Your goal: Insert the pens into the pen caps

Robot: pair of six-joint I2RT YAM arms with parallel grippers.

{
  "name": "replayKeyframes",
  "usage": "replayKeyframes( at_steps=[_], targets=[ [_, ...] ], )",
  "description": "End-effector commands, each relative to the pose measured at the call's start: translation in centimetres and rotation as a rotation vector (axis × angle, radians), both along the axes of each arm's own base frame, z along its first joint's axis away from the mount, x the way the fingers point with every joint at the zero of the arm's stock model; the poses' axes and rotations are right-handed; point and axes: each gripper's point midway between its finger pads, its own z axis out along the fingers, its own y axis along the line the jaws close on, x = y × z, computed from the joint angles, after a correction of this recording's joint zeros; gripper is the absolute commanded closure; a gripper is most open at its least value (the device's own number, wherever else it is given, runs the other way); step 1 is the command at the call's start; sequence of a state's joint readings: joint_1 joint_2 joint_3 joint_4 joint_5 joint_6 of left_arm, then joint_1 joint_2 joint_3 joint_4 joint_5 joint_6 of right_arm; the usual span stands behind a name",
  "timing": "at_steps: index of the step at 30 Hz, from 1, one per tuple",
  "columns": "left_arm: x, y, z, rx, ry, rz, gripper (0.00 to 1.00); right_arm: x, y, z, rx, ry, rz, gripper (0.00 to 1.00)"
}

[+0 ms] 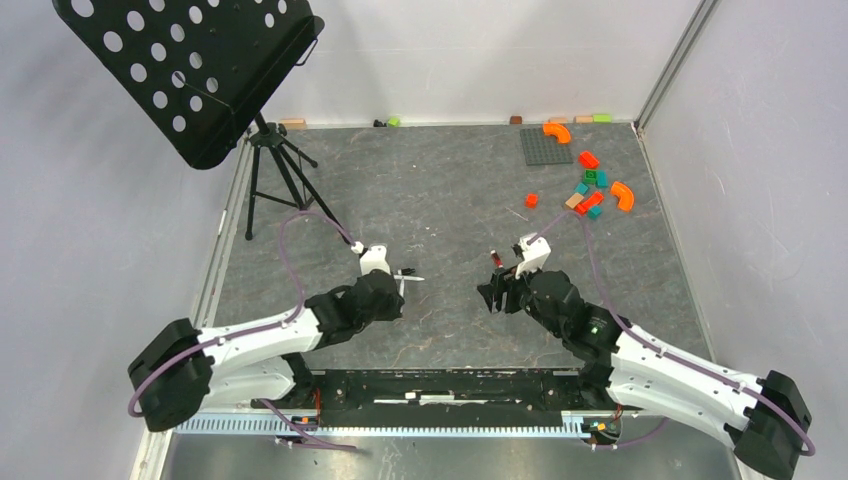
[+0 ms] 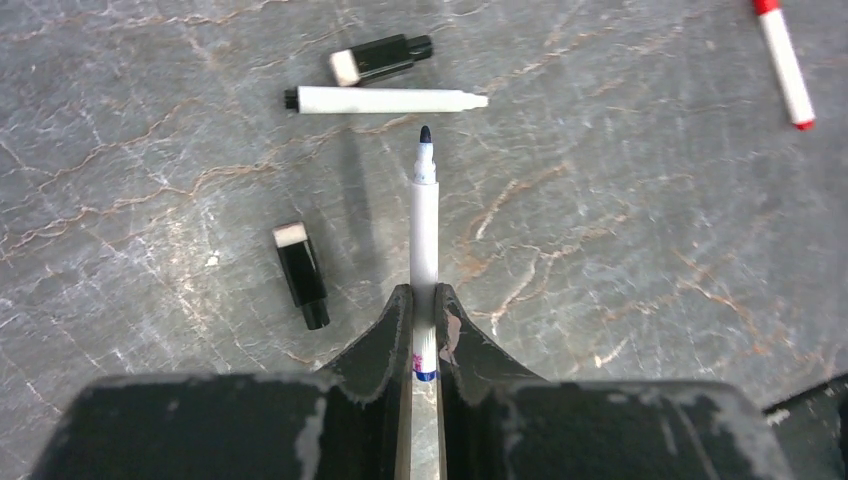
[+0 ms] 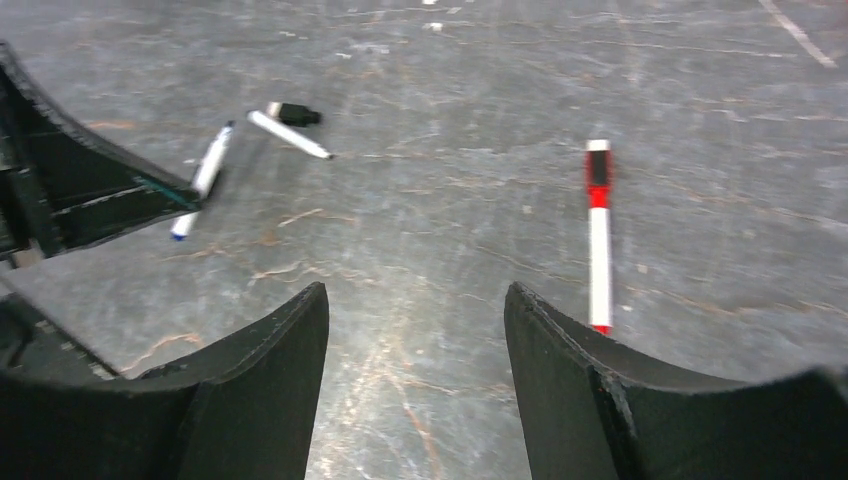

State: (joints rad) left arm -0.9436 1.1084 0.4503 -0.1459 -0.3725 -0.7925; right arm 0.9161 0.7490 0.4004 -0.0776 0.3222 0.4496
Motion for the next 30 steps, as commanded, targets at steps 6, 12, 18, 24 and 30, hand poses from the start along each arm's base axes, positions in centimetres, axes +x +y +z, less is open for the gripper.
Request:
replayKeyframes(
  at_steps=[6,12,18,24,30],
  targets=[
    [-1.0,-3.5,6.4,-0.264,-0.225,-0.260,0.98,-3.0,5.2,4.5,0.418,-0.081,0.249,0.32],
    [-2.7,-4.1,10.0,-0.381,-0.324,-0.373,0.98,-4.6,6.4,6.6,0.606,-0.093,0.340,0.32],
    [-4.1,-5.0,12.3,-0.451,-0.356,-0.474,0.98,-5.6,8.1,8.9,0.733,-0.081,0.433,0.32],
    [-5.1,-5.8,13.8,-0.506,-0.373,-0.539,0.98,-5.2,9.7,10.1,0.756,-0.067,0.470,0.33],
    [-5.7,-6.4,14.5,-0.534,-0.369,-0.586,0.98,-4.5,10.7,10.4,0.738,-0.064,0.476,0.35]
  ],
)
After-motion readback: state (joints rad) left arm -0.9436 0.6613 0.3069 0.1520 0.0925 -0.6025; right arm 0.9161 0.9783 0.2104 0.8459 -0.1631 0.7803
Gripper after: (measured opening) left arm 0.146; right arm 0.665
